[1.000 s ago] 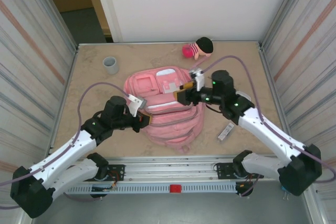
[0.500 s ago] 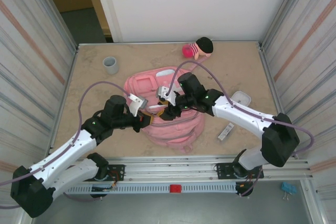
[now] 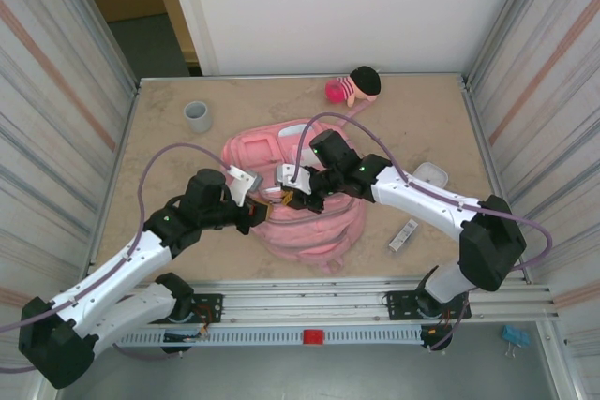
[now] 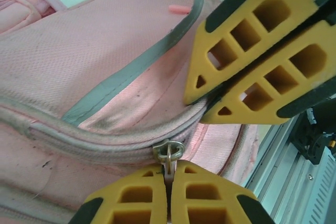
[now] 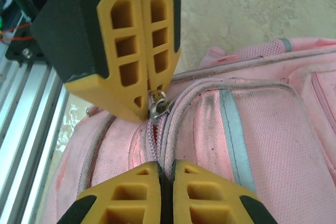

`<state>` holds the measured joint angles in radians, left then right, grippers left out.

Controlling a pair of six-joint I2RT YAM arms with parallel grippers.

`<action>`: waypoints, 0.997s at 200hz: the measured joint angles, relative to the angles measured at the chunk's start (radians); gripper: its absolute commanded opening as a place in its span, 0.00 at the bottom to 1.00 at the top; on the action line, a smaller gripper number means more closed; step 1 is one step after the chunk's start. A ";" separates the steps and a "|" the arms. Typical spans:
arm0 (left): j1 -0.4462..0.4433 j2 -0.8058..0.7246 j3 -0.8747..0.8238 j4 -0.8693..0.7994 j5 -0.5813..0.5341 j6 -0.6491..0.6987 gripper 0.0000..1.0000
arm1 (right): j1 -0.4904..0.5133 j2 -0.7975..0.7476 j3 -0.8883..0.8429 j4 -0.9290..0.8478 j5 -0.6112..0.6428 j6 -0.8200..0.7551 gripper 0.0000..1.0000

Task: Pack books, pencil case, and school supplies into a backpack

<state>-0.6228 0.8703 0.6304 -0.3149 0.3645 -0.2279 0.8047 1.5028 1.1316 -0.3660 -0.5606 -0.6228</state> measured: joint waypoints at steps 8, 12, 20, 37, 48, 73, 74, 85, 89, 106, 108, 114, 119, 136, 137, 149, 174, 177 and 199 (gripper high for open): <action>0.007 0.000 0.000 -0.010 -0.006 0.000 0.00 | -0.002 -0.002 0.000 -0.006 -0.002 -0.016 0.00; 0.012 0.000 0.000 -0.013 -0.009 0.000 0.00 | -0.004 -0.002 0.000 -0.009 -0.005 -0.021 0.00; 0.022 -0.001 0.001 -0.023 -0.018 0.000 0.00 | -0.008 -0.006 0.000 -0.014 -0.011 -0.033 0.00; 0.053 -0.001 0.003 -0.040 -0.034 0.001 0.00 | -0.019 -0.018 0.000 -0.027 -0.022 -0.064 0.00; 0.074 -0.001 0.007 -0.050 -0.035 0.005 0.00 | -0.021 -0.026 0.000 -0.029 -0.027 -0.080 0.00; 0.124 0.000 0.017 -0.061 -0.021 0.023 0.00 | -0.026 -0.046 0.000 -0.035 -0.046 -0.123 0.00; 0.125 0.000 0.017 -0.062 -0.021 0.023 0.00 | -0.026 -0.047 0.000 -0.036 -0.047 -0.124 0.00; 0.147 0.004 0.019 -0.061 -0.005 0.030 0.00 | -0.026 -0.056 0.001 -0.036 -0.048 -0.140 0.00; 0.155 0.008 0.019 -0.058 0.000 0.031 0.00 | -0.026 -0.058 0.001 -0.036 -0.048 -0.145 0.00; 0.179 0.038 0.022 -0.043 0.024 0.040 0.02 | -0.028 -0.061 0.002 -0.034 -0.044 -0.157 0.00; 0.182 0.043 0.023 -0.041 0.027 0.041 0.02 | -0.029 -0.061 0.002 -0.035 -0.042 -0.157 0.00; 0.186 0.058 0.025 -0.035 0.038 0.042 0.03 | -0.031 -0.061 0.002 -0.035 -0.038 -0.158 0.00; 0.189 0.072 0.029 -0.031 0.045 0.043 0.04 | -0.033 -0.061 0.002 -0.034 -0.034 -0.159 0.00; 0.192 0.119 0.050 -0.016 0.050 0.044 0.09 | -0.041 -0.060 0.002 -0.029 -0.016 -0.161 0.00; 0.192 0.120 0.051 -0.015 0.050 0.044 0.10 | -0.041 -0.060 0.002 -0.028 -0.016 -0.161 0.00; 0.195 0.144 0.065 -0.008 0.047 0.044 0.17 | -0.046 -0.055 0.002 -0.023 -0.013 -0.161 0.00; 0.221 0.139 0.071 -0.013 -0.004 0.016 0.51 | -0.053 -0.040 0.006 -0.026 -0.022 -0.160 0.05; 0.225 0.135 0.071 -0.013 -0.018 0.021 0.56 | -0.053 -0.037 0.007 -0.028 -0.027 -0.159 0.07; 0.259 0.083 0.079 -0.014 -0.093 -0.017 0.77 | -0.055 -0.015 0.026 -0.049 -0.055 -0.138 0.26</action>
<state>-0.3637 0.9531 0.7090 -0.3294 0.2718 -0.2451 0.7502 1.4879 1.1576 -0.4152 -0.6159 -0.7609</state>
